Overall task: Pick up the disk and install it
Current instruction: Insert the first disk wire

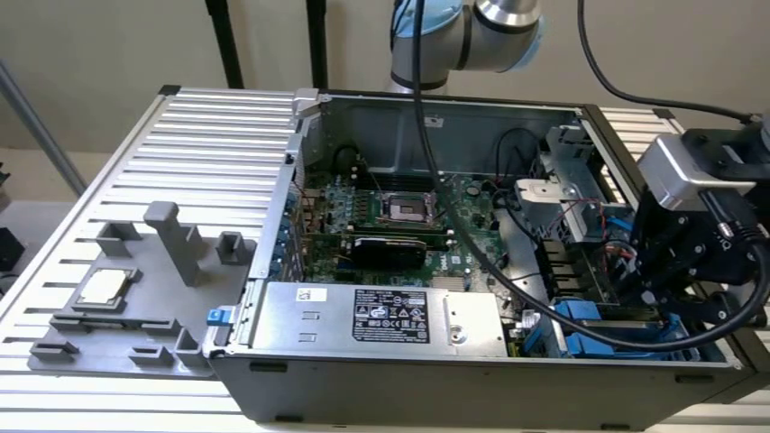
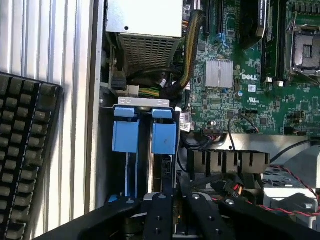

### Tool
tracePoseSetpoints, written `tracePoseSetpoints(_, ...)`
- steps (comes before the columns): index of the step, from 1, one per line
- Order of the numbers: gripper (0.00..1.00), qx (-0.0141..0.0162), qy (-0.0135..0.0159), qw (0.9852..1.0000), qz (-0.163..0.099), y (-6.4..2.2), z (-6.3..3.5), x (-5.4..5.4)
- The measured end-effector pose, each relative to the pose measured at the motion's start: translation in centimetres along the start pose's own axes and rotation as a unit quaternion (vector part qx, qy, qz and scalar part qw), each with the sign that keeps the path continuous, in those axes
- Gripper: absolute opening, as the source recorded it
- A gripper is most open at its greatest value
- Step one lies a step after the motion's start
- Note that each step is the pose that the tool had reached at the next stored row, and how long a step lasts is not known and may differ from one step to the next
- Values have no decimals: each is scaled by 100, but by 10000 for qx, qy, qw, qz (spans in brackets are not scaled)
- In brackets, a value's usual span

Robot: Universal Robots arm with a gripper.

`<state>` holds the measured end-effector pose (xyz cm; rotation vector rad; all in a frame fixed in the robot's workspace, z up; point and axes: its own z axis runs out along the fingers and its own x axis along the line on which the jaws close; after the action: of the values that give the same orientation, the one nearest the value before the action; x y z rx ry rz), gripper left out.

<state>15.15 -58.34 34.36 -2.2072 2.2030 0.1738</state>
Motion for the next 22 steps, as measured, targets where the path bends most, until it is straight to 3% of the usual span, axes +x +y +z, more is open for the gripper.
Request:
tracePoseSetpoints(4, 16, 21, 56, 9998, 205, 0, 5, 0)
tracePoseSetpoints(9, 16, 41, 155, 9990, 415, -1, 14, 0)
tracePoseSetpoints(14, 16, 64, 183, 9989, 429, -2, 28, -23)
tracePoseSetpoints(20, 16, 140, 222, 9988, 422, 2, 41, -61)
tracePoseSetpoints(22, 16, 152, 234, 9987, 421, 6, 45, -62)
